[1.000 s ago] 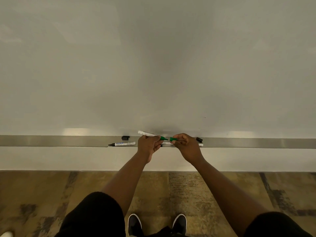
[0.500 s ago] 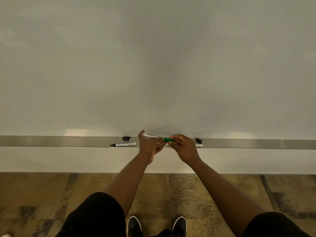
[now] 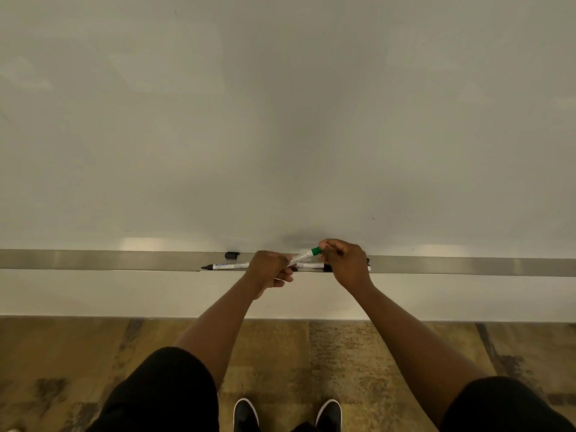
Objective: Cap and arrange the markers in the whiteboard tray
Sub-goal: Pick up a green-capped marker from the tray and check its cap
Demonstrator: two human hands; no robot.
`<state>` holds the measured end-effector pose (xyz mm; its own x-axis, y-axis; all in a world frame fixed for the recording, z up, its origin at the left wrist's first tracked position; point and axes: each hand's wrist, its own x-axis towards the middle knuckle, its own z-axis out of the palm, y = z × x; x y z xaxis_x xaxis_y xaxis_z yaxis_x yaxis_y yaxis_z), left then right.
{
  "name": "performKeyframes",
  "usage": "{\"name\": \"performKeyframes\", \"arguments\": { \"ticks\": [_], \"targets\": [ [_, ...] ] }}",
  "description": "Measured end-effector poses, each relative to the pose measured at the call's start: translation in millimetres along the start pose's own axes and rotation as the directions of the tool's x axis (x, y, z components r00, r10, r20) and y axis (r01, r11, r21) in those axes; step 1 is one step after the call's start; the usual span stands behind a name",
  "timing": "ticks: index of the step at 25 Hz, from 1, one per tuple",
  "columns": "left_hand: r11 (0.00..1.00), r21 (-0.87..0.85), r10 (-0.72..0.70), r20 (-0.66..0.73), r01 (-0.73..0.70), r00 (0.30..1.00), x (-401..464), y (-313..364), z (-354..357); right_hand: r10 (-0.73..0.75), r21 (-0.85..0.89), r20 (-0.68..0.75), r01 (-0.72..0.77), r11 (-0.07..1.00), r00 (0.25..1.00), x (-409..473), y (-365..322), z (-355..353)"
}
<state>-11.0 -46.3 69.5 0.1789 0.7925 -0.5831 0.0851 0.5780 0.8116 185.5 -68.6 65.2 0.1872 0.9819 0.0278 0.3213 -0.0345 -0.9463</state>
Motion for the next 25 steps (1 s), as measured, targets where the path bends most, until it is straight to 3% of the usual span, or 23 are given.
{"name": "performKeyframes", "arguments": {
  "ticks": [3,7,14,19,25],
  "targets": [
    [0.937,0.32,0.124,0.065,-0.138,0.99,-1,4,5,-0.024,-0.128,0.009,0.025,0.991,1.0,6,-2,2],
    [0.69,0.673,0.315,0.052,-0.266,0.948,1,0,12,-0.039,-0.176,0.016,0.042,0.983,0.999,12,-5,6],
    [0.564,0.791,0.315,0.059,-0.236,0.947,11,-1,15,0.044,-0.147,0.025,-0.04,0.988,0.999,8,6,5],
    [0.572,0.771,0.358,0.074,-0.281,0.931,19,-2,15,0.168,-0.114,0.144,-0.153,0.982,0.975,19,7,-5],
    [0.428,0.863,0.425,0.07,-0.268,0.902,32,-1,0,0.136,-0.227,0.157,-0.098,0.969,0.978,28,13,-5]
  ]
}}
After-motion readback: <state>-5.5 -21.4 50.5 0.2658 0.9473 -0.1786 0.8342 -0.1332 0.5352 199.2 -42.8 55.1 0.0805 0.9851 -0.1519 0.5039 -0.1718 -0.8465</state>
